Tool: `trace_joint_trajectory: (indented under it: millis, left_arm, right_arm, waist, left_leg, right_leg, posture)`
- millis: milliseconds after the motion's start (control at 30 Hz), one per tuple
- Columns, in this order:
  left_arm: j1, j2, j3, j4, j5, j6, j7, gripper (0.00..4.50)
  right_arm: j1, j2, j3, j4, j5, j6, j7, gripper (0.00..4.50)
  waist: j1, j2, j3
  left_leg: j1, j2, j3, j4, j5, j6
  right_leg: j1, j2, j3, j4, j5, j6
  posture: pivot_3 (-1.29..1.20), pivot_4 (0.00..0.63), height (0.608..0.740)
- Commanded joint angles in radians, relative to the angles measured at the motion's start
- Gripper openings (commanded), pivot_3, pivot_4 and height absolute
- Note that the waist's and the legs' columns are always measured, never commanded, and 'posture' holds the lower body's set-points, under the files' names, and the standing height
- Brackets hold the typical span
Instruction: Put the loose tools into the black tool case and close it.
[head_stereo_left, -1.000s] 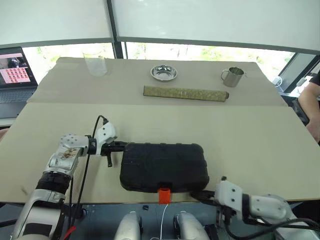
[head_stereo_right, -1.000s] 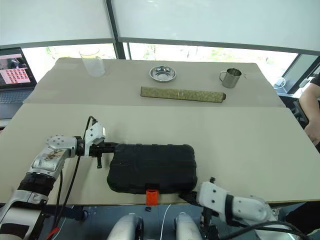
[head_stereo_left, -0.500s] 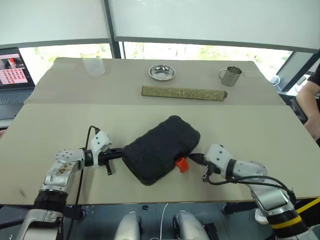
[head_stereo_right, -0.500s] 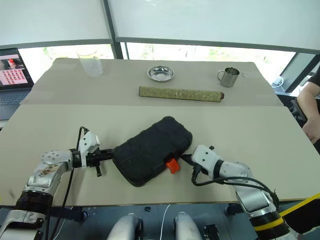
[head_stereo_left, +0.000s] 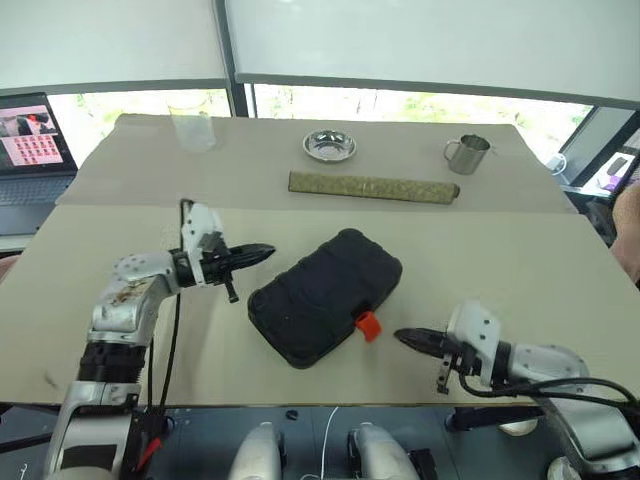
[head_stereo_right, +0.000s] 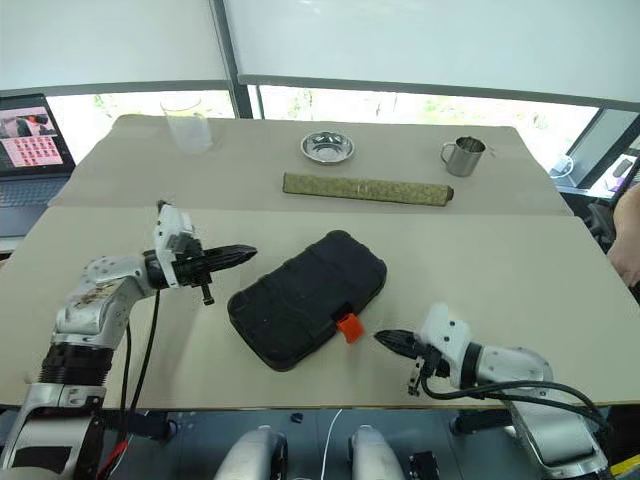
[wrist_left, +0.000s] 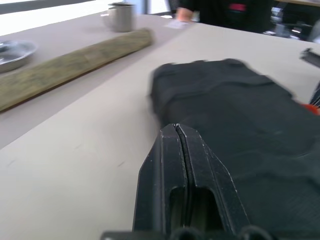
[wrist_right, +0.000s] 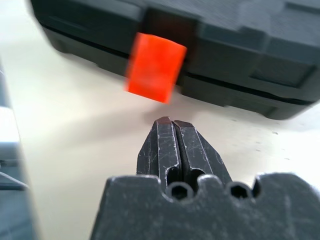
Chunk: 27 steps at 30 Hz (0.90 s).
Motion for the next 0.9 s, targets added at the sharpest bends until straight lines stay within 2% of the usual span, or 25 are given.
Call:
trace_joint_trajectory:
  millis: [33,300,900]
  left_arm:
    - [-0.046,-0.048,-0.096,-0.013,0.047,-0.028,-0.032,0.06]
    - [-0.089,-0.125,-0.203,0.043,0.153,-0.050,0.004,0.06]
    - [-0.054,-0.113,-0.205,0.039,0.185,-0.019,0.034,0.06]
  right_arm:
    - [-0.007,0.023,0.043,-0.058,0.000,0.024,-0.022,0.00]
    - [-0.068,0.061,0.100,-0.012,-0.048,0.004,-0.046,0.00]
    - [-0.186,0.161,0.109,0.091,-0.082,-0.098,-0.064,0.00]
  waist:
    - [0.000,0.000,0.000]
    - [0.002,0.000,0.000]
    - [0.003,0.002,-0.001]
  left_leg:
    - [0.000,0.000,0.000,0.000,0.000,0.000]
    - [0.000,-0.001,0.000,0.001,0.000,0.000]
    - [0.004,-0.001,-0.001,0.001,0.000,0.000]
  right_leg:
    - [0.000,0.000,0.000,0.000,0.000,0.000]
    - [0.000,0.000,0.000,0.000,0.000,0.000]
    - [0.005,0.000,0.000,0.000,0.000,0.000]
  posture:
    - [0.00,0.150,0.740]
    - [0.00,0.150,0.740]
    - [0.00,0.150,0.740]
